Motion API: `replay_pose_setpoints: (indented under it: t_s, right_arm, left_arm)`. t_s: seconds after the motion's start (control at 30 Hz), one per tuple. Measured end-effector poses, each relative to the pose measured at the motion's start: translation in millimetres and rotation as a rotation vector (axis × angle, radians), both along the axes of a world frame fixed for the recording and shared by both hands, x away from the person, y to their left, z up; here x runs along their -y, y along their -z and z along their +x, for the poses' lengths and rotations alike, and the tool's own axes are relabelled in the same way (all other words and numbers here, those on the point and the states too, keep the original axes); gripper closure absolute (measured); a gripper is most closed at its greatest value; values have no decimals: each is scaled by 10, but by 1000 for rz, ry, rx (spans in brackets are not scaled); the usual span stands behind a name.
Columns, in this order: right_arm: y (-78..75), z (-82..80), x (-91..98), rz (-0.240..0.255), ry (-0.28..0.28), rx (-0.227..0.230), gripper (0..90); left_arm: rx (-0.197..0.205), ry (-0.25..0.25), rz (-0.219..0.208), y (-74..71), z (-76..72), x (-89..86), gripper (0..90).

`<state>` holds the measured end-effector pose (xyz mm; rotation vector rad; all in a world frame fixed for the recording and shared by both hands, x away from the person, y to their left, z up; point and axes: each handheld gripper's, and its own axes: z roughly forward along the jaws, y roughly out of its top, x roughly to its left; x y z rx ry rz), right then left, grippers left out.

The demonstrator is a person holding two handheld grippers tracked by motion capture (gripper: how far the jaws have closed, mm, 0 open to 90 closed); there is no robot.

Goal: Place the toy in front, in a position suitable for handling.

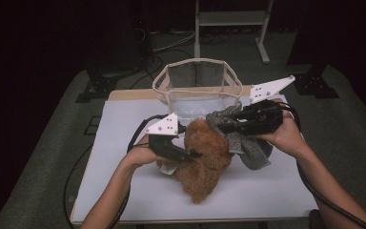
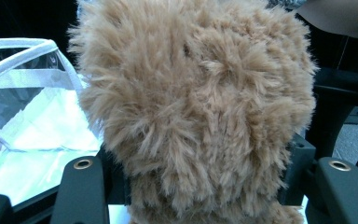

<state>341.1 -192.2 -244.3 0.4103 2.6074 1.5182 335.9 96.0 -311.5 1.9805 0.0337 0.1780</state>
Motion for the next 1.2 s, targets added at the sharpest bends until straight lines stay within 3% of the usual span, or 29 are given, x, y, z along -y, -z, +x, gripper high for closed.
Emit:
replay_pose_setpoints:
  t_s: [0.4,0.53,0.7,0.97,1.2]
  right_arm:
    - [114,17,210,26,36,-40,704]
    - [174,9,322,32,54,-49,705]
    - [259,1,377,65,53,-79,704]
    - [197,-12,161,102,-13,-72,703]
    - [84,-86,-103,74,-62,-25,703]
  left_arm:
    - [3,-18,-11,-6,-7,-86,375]
    - [-13,-32,-26,-1,4,-119,375]
    - [-14,-26,-26,7,11,-97,371]
    - [-28,-24,-16,33,8,-42,361]
    - [-33,-19,-13,61,12,-46,355]
